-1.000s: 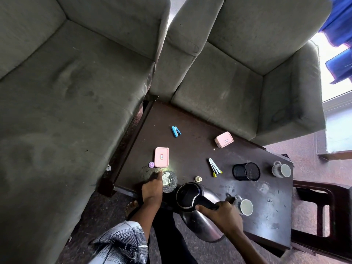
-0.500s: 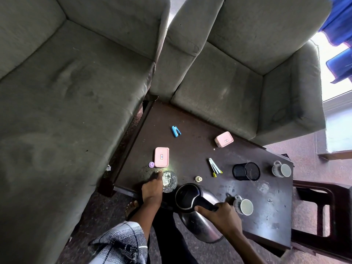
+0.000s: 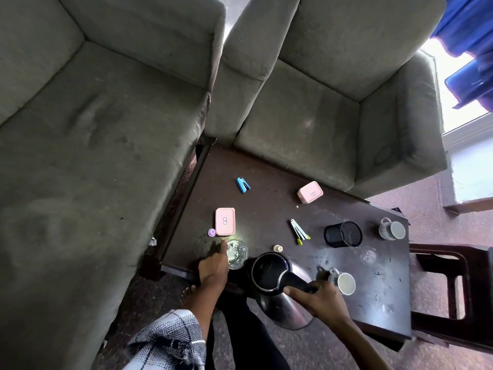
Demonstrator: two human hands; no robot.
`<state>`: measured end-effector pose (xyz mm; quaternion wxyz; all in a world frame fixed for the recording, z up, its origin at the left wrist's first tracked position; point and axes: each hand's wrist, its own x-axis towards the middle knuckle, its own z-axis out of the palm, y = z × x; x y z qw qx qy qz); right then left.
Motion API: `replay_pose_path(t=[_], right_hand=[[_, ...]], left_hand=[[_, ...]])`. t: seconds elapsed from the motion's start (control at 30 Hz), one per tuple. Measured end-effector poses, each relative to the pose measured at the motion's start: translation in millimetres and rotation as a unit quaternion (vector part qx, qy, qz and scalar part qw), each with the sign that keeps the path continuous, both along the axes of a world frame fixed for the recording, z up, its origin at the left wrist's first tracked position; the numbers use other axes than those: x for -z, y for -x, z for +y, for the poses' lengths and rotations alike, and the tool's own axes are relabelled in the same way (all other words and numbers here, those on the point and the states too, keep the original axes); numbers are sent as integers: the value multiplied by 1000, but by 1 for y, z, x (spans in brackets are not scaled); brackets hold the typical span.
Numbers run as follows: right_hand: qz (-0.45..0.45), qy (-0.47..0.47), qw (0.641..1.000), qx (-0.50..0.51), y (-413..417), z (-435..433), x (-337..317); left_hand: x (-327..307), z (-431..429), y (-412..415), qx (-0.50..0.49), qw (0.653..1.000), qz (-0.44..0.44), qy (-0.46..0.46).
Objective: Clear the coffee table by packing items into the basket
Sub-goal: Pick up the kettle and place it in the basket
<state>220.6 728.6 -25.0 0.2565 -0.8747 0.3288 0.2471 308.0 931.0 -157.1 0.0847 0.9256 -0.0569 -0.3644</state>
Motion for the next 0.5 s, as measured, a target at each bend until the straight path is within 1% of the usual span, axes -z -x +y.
replay_pose_path(t=[0.17,0.23,0.37,0.5], right_hand=[[-57,-43,995,70,13,-3,-8],[-74,-55,991,97,16,0,-17],[-110,-69,984,124,25,5,-33],[-150,-87,971,164,37,6,-47]], left_hand=[[-14,19,5,-98,992,53,59],[-16,25,5,-135,982,70,114],[-29,27,-6,-225,942,129,215],[-78,20,-16,-293,896,124,309]])
